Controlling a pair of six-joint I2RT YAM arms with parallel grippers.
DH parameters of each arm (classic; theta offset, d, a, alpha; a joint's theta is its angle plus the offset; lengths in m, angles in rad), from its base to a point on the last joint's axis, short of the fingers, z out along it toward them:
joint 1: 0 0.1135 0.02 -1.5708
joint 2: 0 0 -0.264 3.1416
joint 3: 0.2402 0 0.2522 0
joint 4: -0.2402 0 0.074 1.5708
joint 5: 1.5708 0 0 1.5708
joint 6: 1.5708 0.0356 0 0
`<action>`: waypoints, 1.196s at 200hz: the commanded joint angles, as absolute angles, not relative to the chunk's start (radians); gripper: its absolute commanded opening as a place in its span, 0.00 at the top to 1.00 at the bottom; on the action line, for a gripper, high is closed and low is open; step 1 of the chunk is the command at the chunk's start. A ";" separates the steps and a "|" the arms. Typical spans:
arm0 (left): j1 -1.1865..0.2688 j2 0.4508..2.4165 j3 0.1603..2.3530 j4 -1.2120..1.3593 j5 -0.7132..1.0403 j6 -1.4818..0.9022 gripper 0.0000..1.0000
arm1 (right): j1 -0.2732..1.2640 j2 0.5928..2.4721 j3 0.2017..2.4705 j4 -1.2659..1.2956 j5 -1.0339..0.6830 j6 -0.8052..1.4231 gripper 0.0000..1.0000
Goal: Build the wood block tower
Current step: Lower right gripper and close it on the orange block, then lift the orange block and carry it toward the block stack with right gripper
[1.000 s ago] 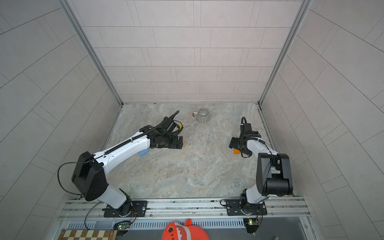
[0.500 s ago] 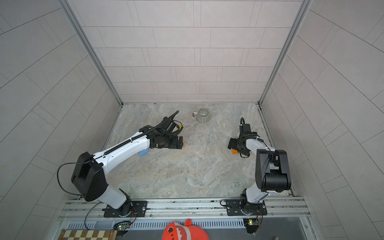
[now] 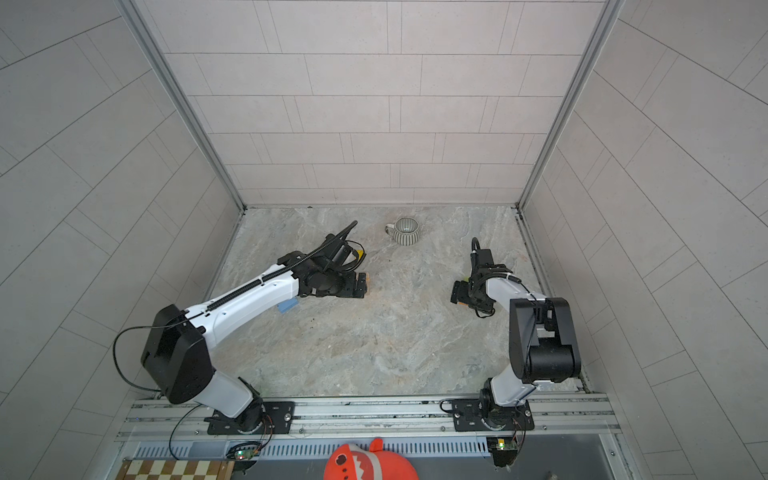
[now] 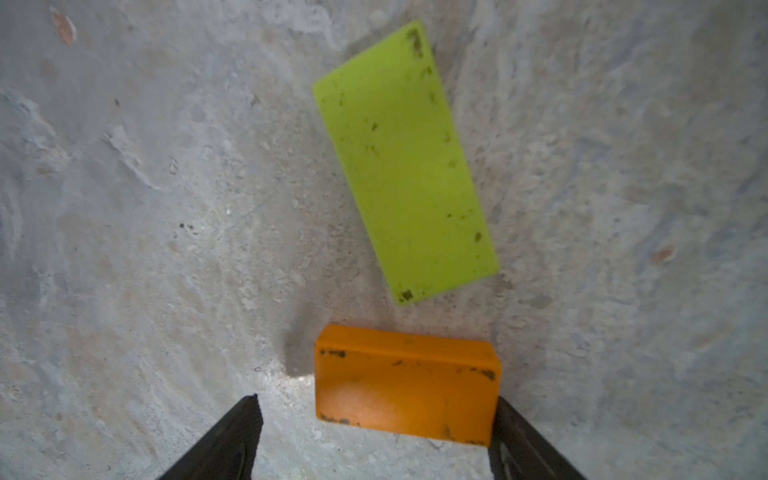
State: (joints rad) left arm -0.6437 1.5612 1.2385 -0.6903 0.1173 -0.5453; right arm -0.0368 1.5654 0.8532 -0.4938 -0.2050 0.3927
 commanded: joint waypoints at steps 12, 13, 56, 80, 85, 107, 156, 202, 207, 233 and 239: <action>-0.638 1.528 1.224 -0.687 0.119 -0.551 0.00 | -0.029 1.577 0.892 -0.557 -0.144 0.403 0.19; -0.638 1.526 1.223 -0.687 0.118 -0.552 0.00 | -0.029 1.578 0.892 -0.558 -0.142 0.405 0.19; -0.638 1.525 1.224 -0.691 0.112 -0.552 0.00 | -0.025 1.604 0.908 -0.557 -0.118 0.456 0.22; -0.637 1.525 1.225 -0.690 0.109 -0.552 0.00 | -0.014 1.616 0.920 -0.561 -0.109 0.461 0.22; -0.638 1.525 1.225 -0.690 0.109 -0.552 0.00 | -0.012 1.618 0.921 -0.560 -0.107 0.462 0.23; -0.638 1.528 1.225 -0.690 0.106 -0.554 0.00 | -0.001 1.628 0.929 -0.561 -0.091 0.472 0.25; -0.628 1.525 1.229 -0.694 0.097 -0.554 0.00 | 0.015 1.668 0.942 -0.563 -0.060 0.501 0.31; -0.629 1.516 1.234 -0.709 0.072 -0.564 0.00 | 0.021 1.678 0.949 -0.573 -0.048 0.515 0.41; -0.629 1.516 1.236 -0.710 0.071 -0.565 0.00 | 0.024 1.675 0.951 -0.576 -0.044 0.516 0.43; -0.628 1.507 1.252 -0.743 0.025 -0.563 0.00 | 0.039 1.647 0.963 -0.604 -0.023 0.511 0.44; -0.626 1.504 1.254 -0.748 0.009 -0.569 0.00 | 0.045 1.640 0.966 -0.614 -0.018 0.510 0.44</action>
State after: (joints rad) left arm -0.6350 1.5410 1.2339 -0.6979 0.0734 -0.5537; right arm 0.0231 1.6608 0.9493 -0.5587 -0.0547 0.5018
